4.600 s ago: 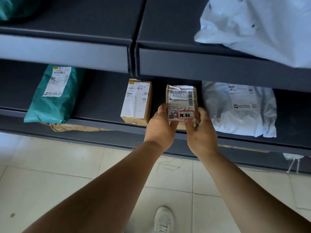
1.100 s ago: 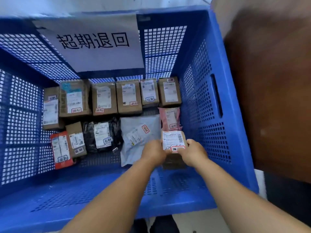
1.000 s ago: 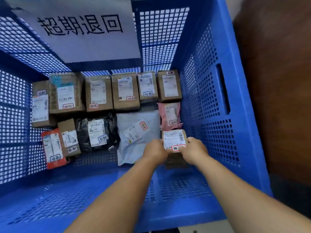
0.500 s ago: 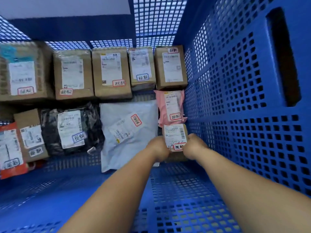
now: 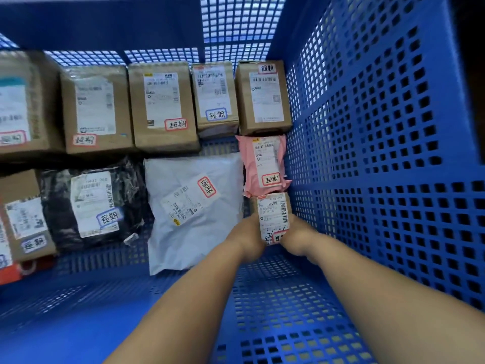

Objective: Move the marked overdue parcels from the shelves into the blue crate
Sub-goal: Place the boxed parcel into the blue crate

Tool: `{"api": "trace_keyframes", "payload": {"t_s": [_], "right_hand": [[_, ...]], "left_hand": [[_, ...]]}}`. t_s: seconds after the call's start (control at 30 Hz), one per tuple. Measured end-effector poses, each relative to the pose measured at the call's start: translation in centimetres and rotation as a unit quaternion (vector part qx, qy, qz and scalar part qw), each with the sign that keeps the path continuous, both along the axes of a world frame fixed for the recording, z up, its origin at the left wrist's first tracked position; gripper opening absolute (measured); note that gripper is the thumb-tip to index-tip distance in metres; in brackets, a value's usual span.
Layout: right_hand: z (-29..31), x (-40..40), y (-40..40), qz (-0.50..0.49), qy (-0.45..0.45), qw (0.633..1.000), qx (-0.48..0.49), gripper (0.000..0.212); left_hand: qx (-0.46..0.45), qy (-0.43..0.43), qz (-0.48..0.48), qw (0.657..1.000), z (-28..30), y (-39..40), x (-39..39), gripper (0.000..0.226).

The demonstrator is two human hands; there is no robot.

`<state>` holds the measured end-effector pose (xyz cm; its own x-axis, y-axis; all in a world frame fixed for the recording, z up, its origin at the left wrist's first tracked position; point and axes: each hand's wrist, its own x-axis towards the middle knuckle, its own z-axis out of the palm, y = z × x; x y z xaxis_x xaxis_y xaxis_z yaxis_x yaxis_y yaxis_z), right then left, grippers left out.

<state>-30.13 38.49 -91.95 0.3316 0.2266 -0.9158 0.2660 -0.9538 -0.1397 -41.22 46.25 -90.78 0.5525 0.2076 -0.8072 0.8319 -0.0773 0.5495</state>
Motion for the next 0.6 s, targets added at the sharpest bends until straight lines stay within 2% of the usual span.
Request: {"api": "trace_keyframes", "payload": {"t_s": [0.1,0.17,0.27,0.37,0.47,0.6], "right_hand": [[3.6,-0.4,0.7,-0.024,-0.058,0.997,0.053,0.046],[6.7,-1.1,1.2,-0.005,-0.095,0.992,0.085,0.048],[12.0,-2.3,2.1,0.033,-0.139,0.983,0.114,0.065],[17.8,-3.4,3.1,0.059,-0.169,0.975,0.130,0.078],[23.7,-4.4,3.3,0.074,-0.190,0.967,0.153,0.078],[31.0,-6.2,2.0,0.086,-0.224,0.953,0.187,0.076]], "left_hand": [[0.054,-0.025,0.062,0.996,3.7,1.2,-0.4,0.038],[0.099,-0.020,0.072,0.992,6.8,2.0,-0.8,0.041],[0.162,-0.005,0.044,0.986,12.0,2.9,-1.6,0.054],[0.211,0.003,0.014,0.977,17.8,3.6,-2.6,0.054],[0.280,0.000,-0.025,0.960,23.4,4.0,-3.6,0.056],[0.318,-0.030,-0.067,0.945,30.3,3.4,-5.5,0.067]]}}
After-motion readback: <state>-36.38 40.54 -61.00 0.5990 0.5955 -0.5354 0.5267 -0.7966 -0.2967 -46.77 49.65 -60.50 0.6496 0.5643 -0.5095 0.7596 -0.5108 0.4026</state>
